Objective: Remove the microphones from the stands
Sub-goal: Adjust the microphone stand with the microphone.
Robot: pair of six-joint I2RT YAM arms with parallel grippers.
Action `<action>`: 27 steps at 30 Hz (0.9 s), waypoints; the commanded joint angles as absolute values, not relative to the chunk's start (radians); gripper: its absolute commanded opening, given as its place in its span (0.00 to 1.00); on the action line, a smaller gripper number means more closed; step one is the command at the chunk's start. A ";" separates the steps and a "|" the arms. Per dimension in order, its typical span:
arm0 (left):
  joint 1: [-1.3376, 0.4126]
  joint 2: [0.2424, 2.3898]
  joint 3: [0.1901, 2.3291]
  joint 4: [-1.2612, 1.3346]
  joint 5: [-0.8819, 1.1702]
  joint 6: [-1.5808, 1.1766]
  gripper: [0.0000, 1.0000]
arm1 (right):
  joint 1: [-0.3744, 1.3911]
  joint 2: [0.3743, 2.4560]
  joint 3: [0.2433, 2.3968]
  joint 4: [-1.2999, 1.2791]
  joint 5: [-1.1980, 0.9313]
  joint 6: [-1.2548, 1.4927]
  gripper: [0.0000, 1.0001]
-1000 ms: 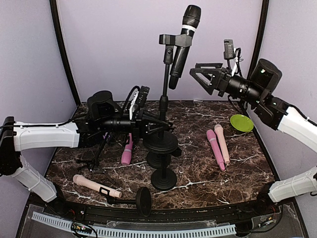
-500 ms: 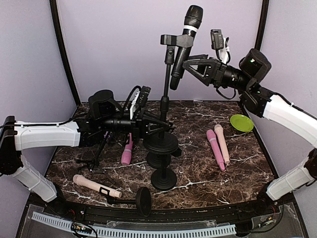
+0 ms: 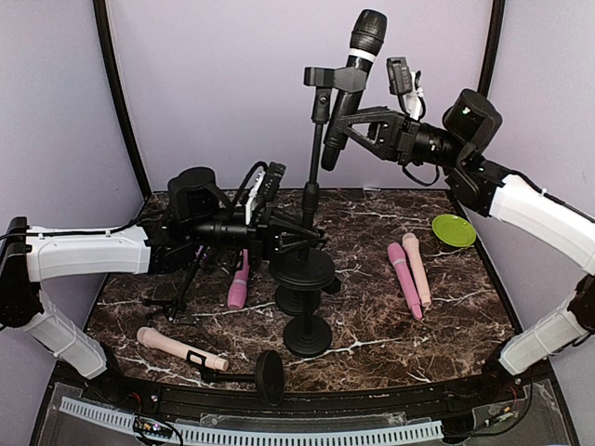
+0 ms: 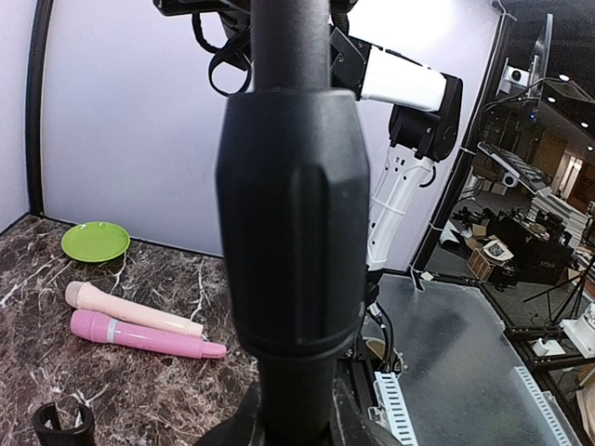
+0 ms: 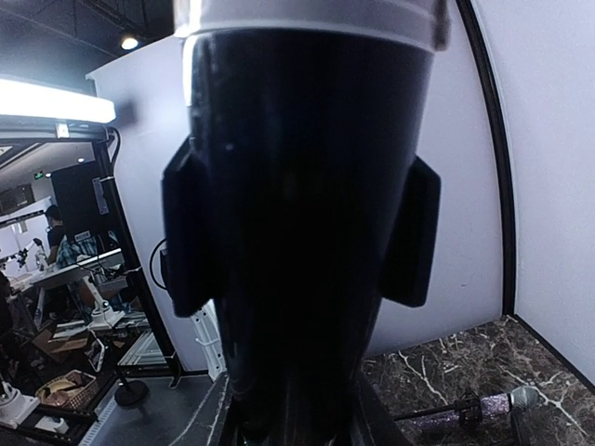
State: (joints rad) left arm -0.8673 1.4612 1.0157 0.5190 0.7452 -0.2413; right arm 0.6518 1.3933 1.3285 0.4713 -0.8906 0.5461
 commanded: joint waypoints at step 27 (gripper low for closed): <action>-0.855 1.368 1.052 0.496 0.753 -0.178 0.00 | 0.647 1.215 1.263 0.034 -0.784 0.266 0.69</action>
